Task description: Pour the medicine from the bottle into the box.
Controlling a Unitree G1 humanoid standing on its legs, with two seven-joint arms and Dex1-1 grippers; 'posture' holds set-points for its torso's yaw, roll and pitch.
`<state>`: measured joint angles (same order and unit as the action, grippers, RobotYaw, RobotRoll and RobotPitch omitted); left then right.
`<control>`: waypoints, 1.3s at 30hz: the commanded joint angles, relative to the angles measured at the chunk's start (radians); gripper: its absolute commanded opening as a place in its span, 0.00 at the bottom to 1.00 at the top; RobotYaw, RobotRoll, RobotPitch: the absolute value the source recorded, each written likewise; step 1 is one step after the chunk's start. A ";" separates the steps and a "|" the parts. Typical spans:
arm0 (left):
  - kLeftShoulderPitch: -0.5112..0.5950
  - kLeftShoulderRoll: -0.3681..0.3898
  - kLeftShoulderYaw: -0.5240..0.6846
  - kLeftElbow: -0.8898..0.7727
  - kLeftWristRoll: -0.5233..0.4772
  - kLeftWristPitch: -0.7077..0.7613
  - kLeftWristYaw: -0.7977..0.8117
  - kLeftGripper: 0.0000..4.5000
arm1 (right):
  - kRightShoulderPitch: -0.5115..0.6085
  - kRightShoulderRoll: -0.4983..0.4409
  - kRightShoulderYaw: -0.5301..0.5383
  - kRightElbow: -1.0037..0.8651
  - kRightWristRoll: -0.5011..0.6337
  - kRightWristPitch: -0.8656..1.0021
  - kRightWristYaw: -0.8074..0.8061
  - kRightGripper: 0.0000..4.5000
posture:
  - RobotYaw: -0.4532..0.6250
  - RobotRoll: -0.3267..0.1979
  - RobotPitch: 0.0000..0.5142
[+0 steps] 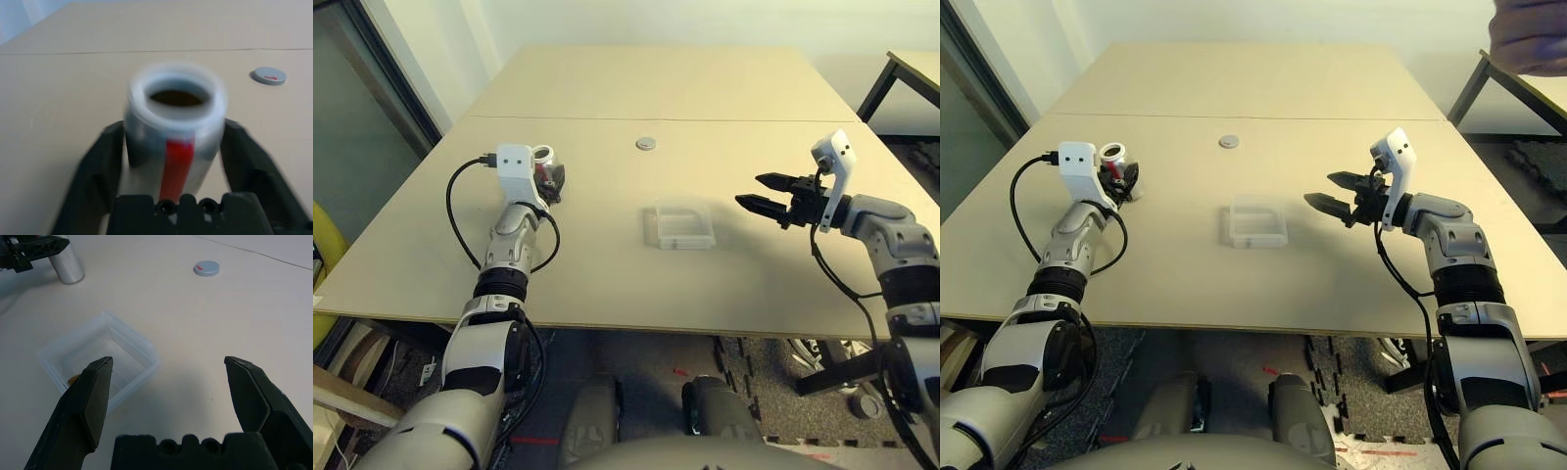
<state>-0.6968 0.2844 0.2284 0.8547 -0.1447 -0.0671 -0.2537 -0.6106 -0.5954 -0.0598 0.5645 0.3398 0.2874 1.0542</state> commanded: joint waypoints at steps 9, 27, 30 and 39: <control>0.096 0.013 -0.009 -0.213 -0.010 0.085 0.007 0.99 | -0.033 -0.011 -0.030 0.097 -0.030 -0.059 -0.033 1.00 | 0.46 0.62 0.03; 0.414 0.031 0.136 -0.787 -0.075 0.305 0.139 0.99 | -0.163 -0.027 -0.142 0.456 -0.074 -0.251 -0.223 1.00 | 0.51 0.62 0.05; 0.416 0.050 0.192 -0.753 -0.067 0.260 0.179 0.99 | -0.166 -0.013 -0.198 0.500 -0.065 -0.303 -0.357 1.00 | 0.50 0.62 0.05; 0.390 0.087 0.214 -0.640 -0.065 0.183 0.168 0.99 | -0.108 -0.005 -0.275 0.597 -0.095 -0.450 -0.671 1.00 | 0.48 0.62 0.06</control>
<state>-0.2968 0.3625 0.4443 0.1850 -0.2128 0.1376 -0.0795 -0.7381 -0.6049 -0.3230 1.1339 0.2520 -0.1387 0.4197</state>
